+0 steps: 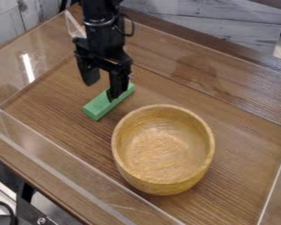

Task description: Put the green block in the brown bowl

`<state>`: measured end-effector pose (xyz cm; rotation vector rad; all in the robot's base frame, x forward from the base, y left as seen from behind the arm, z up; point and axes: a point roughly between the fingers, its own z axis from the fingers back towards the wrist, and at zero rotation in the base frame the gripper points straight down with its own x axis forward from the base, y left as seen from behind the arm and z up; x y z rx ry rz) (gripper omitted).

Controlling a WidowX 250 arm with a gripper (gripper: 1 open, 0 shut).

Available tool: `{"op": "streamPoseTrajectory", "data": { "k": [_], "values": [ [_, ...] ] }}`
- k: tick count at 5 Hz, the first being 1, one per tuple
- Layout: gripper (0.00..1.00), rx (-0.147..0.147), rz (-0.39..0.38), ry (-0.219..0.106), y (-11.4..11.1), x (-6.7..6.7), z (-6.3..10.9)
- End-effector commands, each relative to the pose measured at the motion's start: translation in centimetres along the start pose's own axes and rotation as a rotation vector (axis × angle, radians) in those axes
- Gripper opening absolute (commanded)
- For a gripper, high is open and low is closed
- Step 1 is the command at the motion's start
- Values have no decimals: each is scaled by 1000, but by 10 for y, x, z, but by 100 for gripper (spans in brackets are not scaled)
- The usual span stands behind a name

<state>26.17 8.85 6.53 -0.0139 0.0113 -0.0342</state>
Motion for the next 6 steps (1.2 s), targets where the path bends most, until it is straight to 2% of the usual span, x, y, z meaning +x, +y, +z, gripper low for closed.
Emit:
{"op": "streamPoseTrajectory", "data": {
  "k": [1, 6],
  "values": [
    [100, 10, 17, -44, 6, 6, 4],
    [100, -17, 72, -46, 10, 12, -12]
  ]
}}
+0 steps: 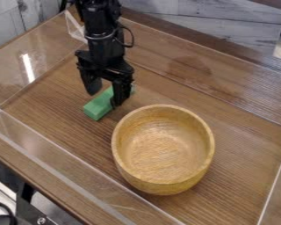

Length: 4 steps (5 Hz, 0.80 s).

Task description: Put the green block in the brown bowl

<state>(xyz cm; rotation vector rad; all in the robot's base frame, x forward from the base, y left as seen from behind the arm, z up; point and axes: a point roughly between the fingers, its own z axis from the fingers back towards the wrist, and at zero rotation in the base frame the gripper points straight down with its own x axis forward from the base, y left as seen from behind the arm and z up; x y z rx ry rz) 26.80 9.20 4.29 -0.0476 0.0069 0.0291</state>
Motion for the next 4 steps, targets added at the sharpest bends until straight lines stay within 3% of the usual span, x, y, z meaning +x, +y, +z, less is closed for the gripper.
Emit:
{"op": "streamPoseTrajectory", "data": {
  "k": [1, 4],
  "values": [
    [100, 11, 19, -39, 5, 6, 10],
    [100, 1, 49, -32, 4, 6, 8]
  ]
}}
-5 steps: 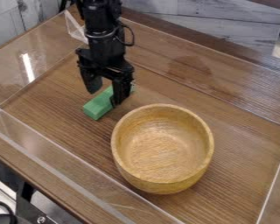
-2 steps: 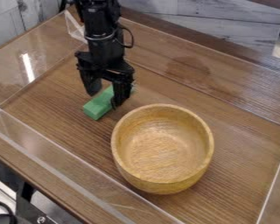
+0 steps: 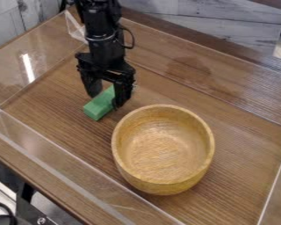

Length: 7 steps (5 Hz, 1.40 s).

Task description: Put the green block in the brown bowl

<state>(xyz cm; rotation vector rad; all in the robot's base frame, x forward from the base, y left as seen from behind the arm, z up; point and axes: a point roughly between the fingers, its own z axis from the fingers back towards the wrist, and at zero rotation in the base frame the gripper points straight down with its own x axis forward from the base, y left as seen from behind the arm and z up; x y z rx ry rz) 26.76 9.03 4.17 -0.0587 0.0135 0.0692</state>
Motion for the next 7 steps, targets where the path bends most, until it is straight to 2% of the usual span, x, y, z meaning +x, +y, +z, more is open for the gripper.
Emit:
{"op": "streamPoseTrajectory", "data": {
  "k": [1, 2, 3, 4, 5, 6, 7],
  "values": [
    [100, 9, 18, -36, 5, 6, 10],
    [100, 7, 26, -35, 4, 6, 10],
    [100, 3, 35, -30, 6, 7, 2],
    [0, -2, 40, -24, 7, 7, -3],
    [0, -6, 42, -15, 6, 6, -5],
    [0, -6, 41, 6, 3, 3, 1],
    [0, -2, 40, 46, -4, -4, 15]
  ]
}}
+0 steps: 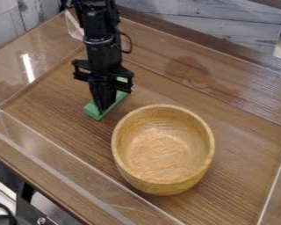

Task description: Put the green block in the brown bowl

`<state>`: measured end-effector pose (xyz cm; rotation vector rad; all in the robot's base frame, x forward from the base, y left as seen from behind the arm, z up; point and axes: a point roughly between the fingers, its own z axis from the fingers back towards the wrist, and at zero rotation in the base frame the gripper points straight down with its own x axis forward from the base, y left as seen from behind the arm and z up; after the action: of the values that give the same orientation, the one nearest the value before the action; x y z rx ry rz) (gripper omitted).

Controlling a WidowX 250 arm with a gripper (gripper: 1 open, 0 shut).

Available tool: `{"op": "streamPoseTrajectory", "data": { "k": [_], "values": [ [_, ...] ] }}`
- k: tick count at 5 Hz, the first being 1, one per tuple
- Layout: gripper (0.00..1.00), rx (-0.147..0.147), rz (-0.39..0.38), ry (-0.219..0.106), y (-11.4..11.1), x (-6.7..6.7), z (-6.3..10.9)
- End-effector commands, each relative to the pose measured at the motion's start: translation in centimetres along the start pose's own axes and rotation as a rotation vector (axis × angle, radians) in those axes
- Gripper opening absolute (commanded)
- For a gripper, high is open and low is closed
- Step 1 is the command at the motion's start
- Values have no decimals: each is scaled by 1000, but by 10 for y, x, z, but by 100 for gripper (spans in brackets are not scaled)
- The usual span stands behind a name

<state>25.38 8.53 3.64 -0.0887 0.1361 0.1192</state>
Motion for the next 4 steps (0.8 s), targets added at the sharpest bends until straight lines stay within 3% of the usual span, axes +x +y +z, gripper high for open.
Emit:
{"op": "streamPoseTrajectory", "data": {
  "k": [1, 2, 3, 4],
  "values": [
    [0, 28, -13, -42, -8, -1, 38],
    [0, 31, -27, -21, -18, -8, 56],
    [0, 34, -93, -21, -41, -16, 68],
    [0, 41, -158, -23, -61, -20, 66]
  ]
}}
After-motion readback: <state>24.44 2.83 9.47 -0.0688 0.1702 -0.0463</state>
